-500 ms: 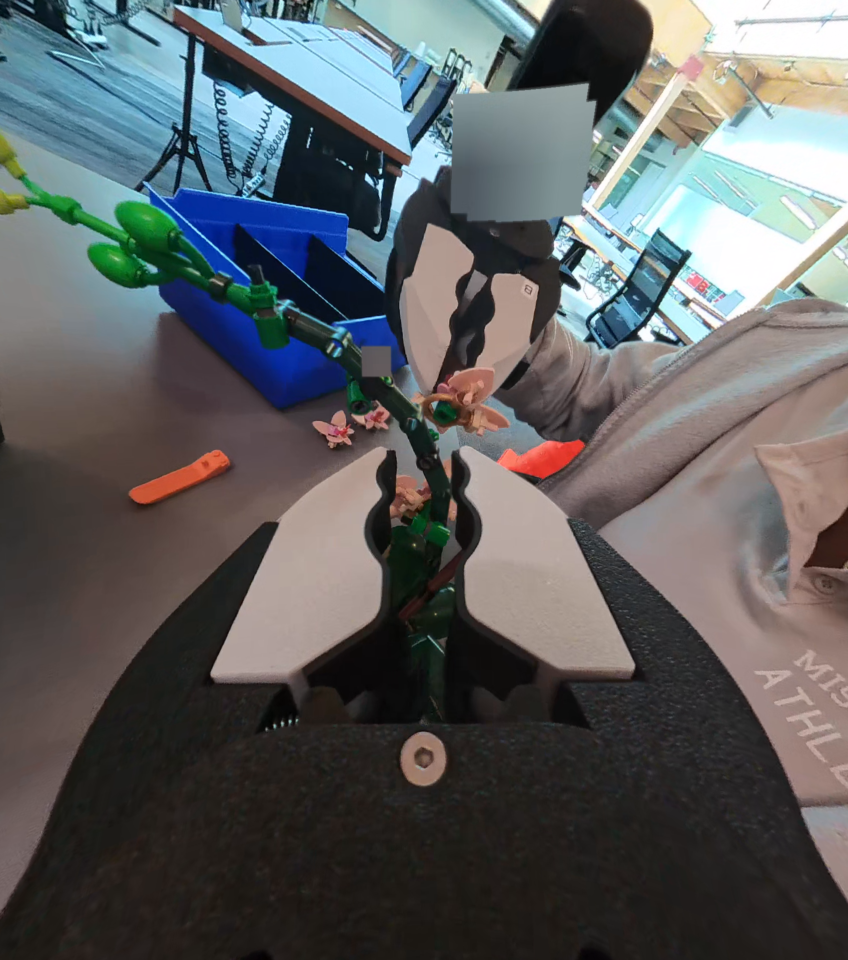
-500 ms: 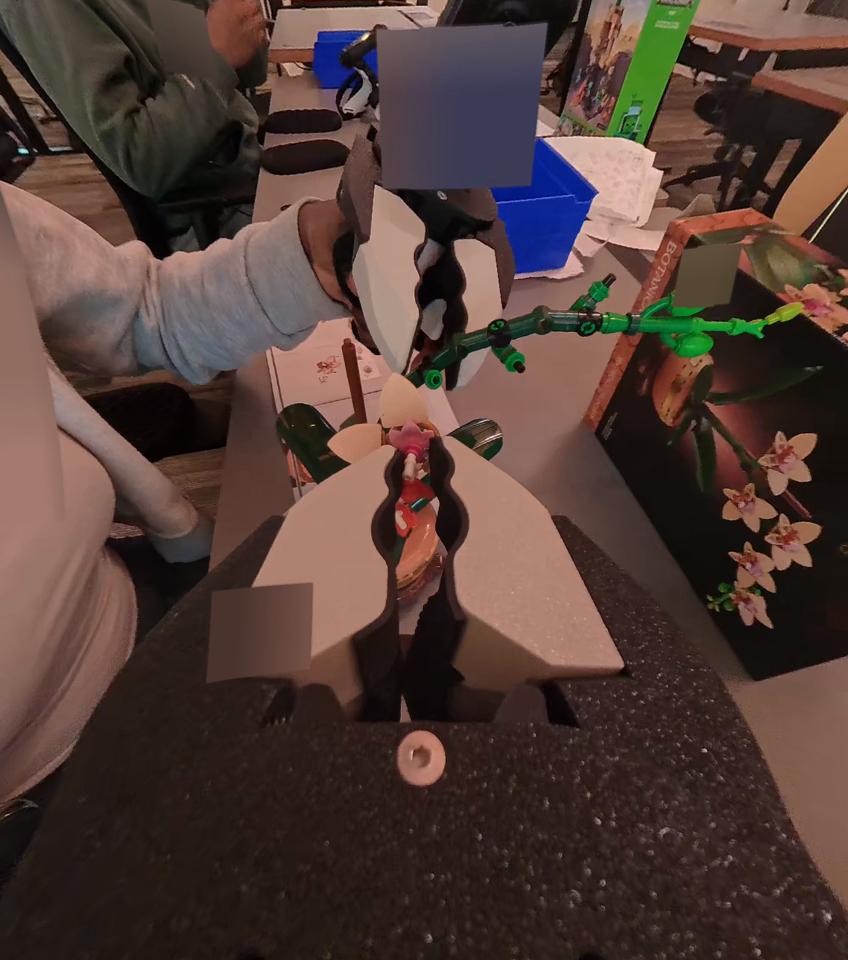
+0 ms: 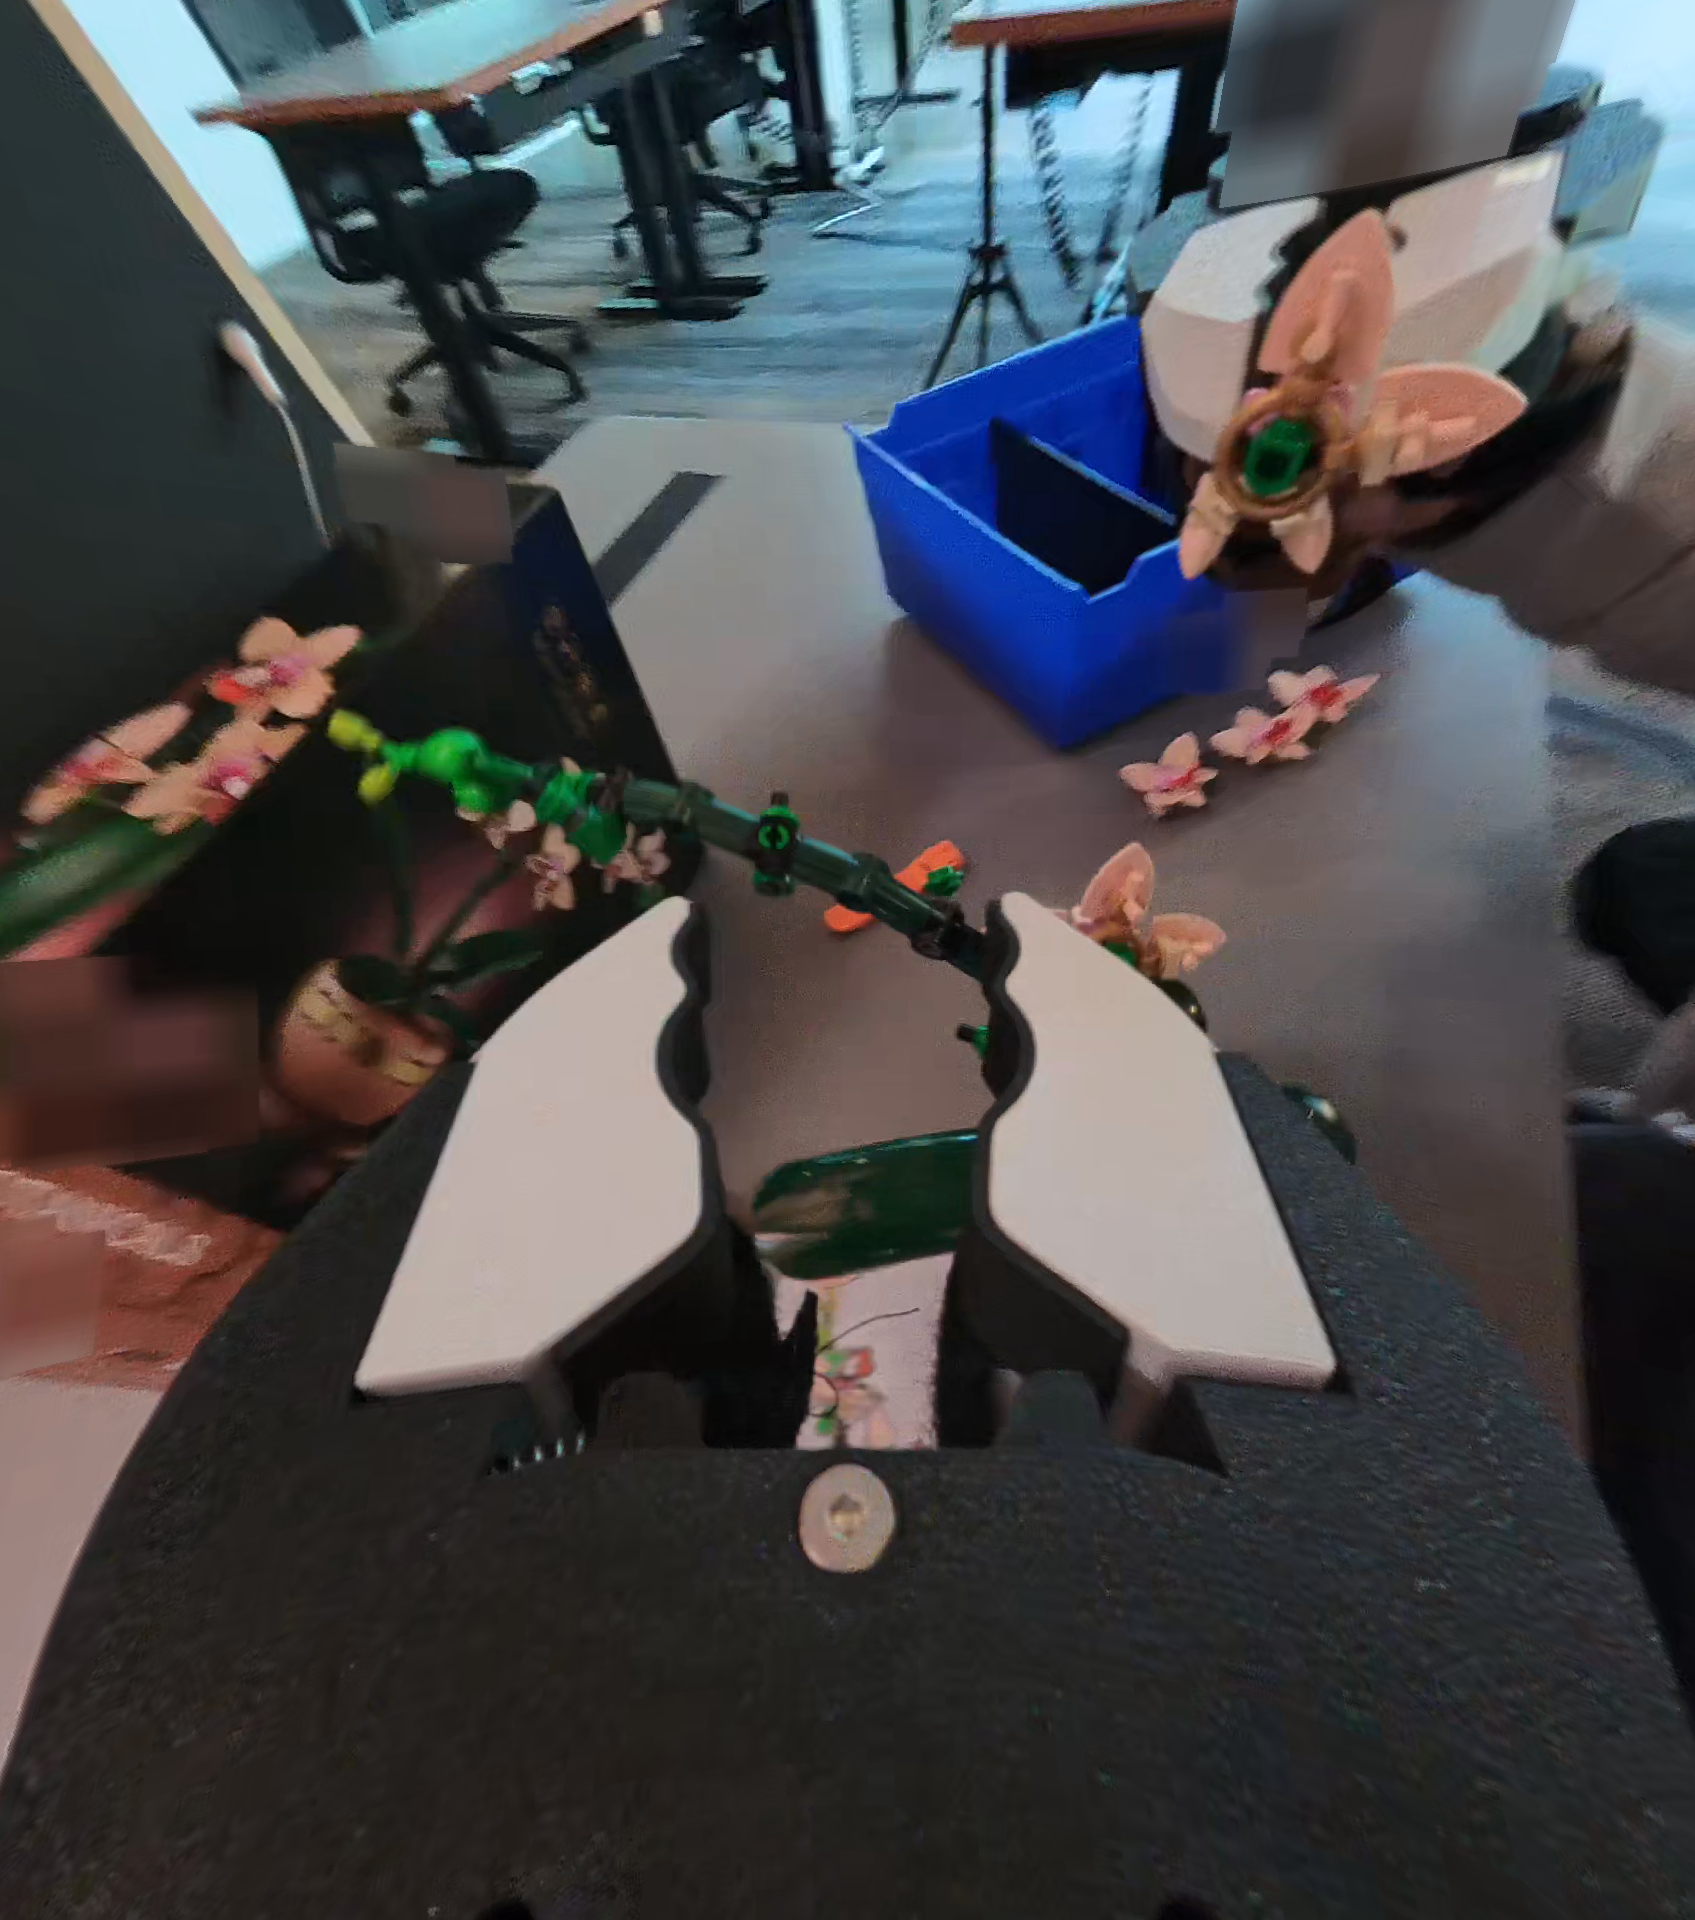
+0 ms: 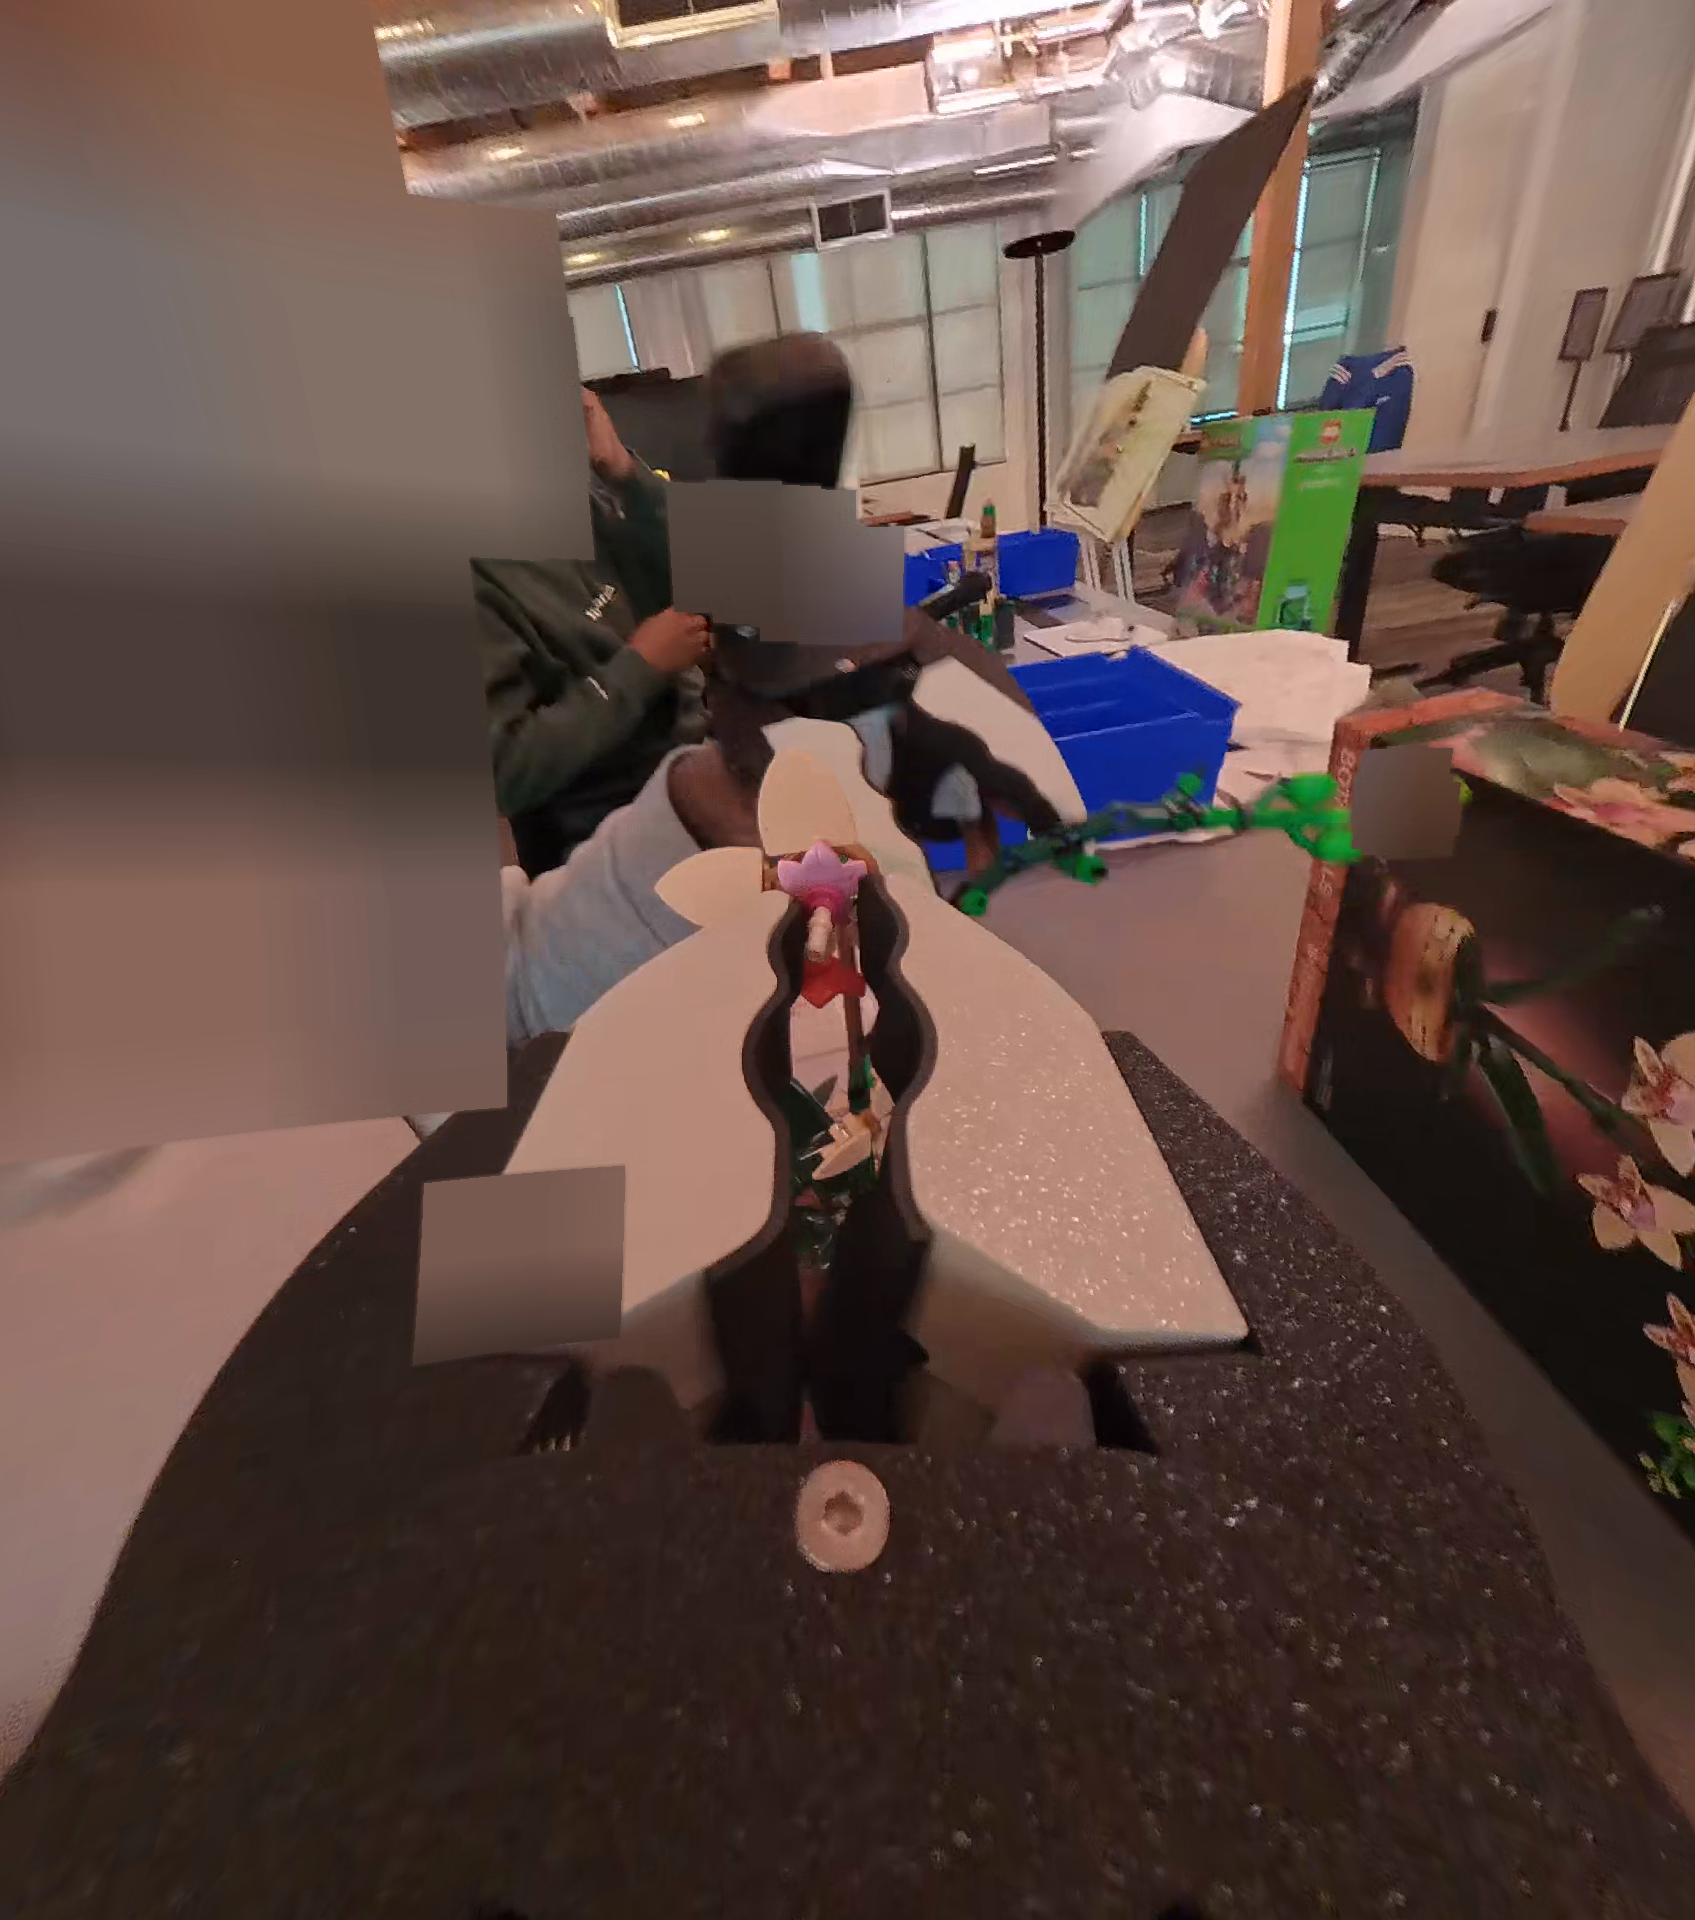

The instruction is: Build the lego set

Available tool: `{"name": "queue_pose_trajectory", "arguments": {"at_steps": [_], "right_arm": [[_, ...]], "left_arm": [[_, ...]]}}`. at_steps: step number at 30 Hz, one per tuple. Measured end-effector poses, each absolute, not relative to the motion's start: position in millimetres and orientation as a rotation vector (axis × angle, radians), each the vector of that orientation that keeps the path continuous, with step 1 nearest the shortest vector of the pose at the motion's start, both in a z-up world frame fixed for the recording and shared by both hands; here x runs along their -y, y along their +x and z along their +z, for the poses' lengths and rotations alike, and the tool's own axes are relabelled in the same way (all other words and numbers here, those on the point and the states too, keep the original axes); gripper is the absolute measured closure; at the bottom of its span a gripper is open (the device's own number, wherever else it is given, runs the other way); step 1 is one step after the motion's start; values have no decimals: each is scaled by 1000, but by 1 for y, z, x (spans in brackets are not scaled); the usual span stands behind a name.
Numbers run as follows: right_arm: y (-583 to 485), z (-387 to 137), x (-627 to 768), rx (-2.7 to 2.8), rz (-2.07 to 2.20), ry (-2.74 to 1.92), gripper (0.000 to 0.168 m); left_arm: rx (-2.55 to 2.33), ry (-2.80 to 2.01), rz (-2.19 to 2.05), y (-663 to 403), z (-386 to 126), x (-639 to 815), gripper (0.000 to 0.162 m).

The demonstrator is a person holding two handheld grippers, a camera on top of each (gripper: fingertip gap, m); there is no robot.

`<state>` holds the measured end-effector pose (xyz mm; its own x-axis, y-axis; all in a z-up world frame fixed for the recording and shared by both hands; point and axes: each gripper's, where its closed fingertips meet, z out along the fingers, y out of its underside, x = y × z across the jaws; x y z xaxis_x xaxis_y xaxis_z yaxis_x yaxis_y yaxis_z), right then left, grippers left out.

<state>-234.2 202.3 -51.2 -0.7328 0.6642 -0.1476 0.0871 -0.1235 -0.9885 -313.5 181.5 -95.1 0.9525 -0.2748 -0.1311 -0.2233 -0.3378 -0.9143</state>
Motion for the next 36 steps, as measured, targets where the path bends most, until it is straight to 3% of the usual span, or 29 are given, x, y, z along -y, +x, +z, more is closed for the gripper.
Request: {"name": "queue_pose_trajectory", "arguments": {"at_steps": [6, 16, 20, 27, 31, 36], "right_arm": [[-234, -66, -196, 1793, 1818, -866, 158], [-234, -76, -200, 1876, 1613, -895, 158], [-249, -94, -207, 1920, 1595, -894, 158], [-267, -92, -197, 2096, 1617, -691, 158], [-277, -98, -198, 2205, 1538, -652, 158], [-277, -113, -203, 2217, 1608, -714, 158]], "left_arm": [[-434, -1966, 29, -295, -101, -179, 112], [-169, -1707, -451, -293, -74, -149, 113], [-35, -1668, -635, -300, -81, -156, 125], [-35, -1715, -701, -287, -96, -173, 131], [-58, -1691, -725, -284, -95, -179, 150], [-149, -1661, -859, -271, -94, -178, 153]]}}
